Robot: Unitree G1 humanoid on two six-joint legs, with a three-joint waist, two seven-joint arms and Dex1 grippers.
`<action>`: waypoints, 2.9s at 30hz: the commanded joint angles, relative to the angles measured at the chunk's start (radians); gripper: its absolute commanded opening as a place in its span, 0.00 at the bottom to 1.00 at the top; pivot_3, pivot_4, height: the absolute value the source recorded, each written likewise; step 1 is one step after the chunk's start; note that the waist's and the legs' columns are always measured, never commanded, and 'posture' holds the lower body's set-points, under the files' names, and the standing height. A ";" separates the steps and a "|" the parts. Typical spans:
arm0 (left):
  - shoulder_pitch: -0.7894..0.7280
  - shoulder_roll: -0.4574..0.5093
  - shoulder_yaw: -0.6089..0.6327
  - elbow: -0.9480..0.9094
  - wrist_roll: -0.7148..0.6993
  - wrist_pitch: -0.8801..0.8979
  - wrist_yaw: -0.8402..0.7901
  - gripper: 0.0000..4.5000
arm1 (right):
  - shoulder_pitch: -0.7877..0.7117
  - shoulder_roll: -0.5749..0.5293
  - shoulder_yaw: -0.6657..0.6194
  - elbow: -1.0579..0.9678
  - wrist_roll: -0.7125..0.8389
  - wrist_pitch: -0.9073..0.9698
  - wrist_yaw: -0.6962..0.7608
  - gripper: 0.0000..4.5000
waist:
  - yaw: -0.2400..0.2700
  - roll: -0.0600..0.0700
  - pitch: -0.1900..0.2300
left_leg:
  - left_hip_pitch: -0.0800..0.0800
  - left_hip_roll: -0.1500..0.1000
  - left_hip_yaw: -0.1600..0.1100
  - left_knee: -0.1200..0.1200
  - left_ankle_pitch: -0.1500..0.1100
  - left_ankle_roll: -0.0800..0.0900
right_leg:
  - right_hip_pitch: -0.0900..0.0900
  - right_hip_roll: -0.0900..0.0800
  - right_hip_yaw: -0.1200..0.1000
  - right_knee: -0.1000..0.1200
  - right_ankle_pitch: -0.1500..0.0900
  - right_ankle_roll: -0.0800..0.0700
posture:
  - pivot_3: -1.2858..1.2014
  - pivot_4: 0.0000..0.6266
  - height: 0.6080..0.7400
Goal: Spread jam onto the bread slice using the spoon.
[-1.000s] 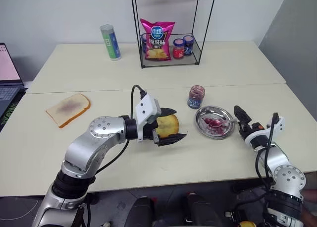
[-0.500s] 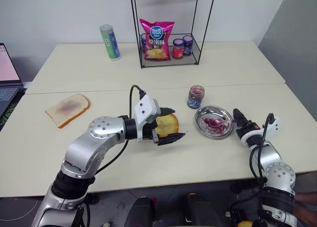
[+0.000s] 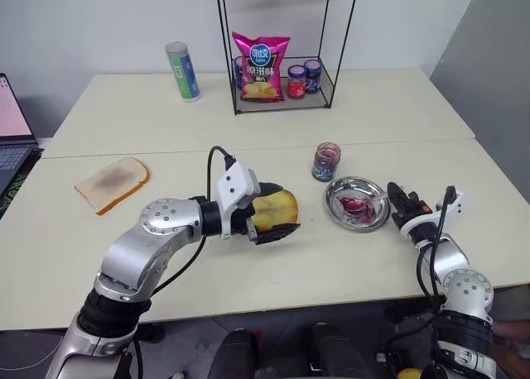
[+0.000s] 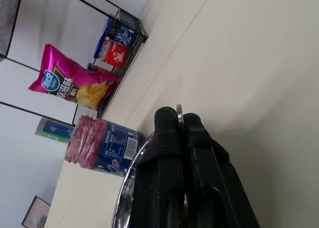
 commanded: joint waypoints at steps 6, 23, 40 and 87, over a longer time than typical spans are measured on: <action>-0.030 0.007 0.103 0.030 -0.018 -0.032 0.019 1.00 | -0.181 -0.149 0.011 -0.108 0.095 0.110 0.072 0.01 | -0.001 0.002 0.001 | 0.000 0.000 0.000 0.001 0.000 0.000 | 0.000 0.000 0.000 0.001 0.000 0.000 | 0.52 0.24 1.00; -0.106 -0.096 0.089 0.069 0.030 -0.083 0.121 1.00 | -0.519 -0.135 0.164 0.181 -0.238 -0.085 0.193 0.01 | -0.003 0.003 0.002 | -0.001 0.000 0.001 0.001 0.000 0.000 | -0.001 0.001 0.000 0.000 0.001 0.001 | 0.52 0.24 1.00; -0.093 -0.084 0.103 0.046 0.042 -0.074 0.149 1.00 | -0.563 -0.142 0.364 0.315 -0.602 -0.289 0.392 0.01 | -0.003 0.003 0.002 | -0.001 0.000 0.000 0.000 0.000 0.000 | -0.001 0.000 0.000 0.001 0.001 0.001 | 0.52 0.24 1.00; -0.103 -0.070 0.106 0.084 0.067 -0.118 0.178 1.00 | -0.668 0.006 0.083 0.382 -0.469 0.028 0.176 0.01 | -0.004 0.003 0.002 | -0.001 0.000 0.000 0.000 0.000 0.000 | -0.001 0.000 0.000 0.001 0.003 -0.002 | 0.52 0.24 1.00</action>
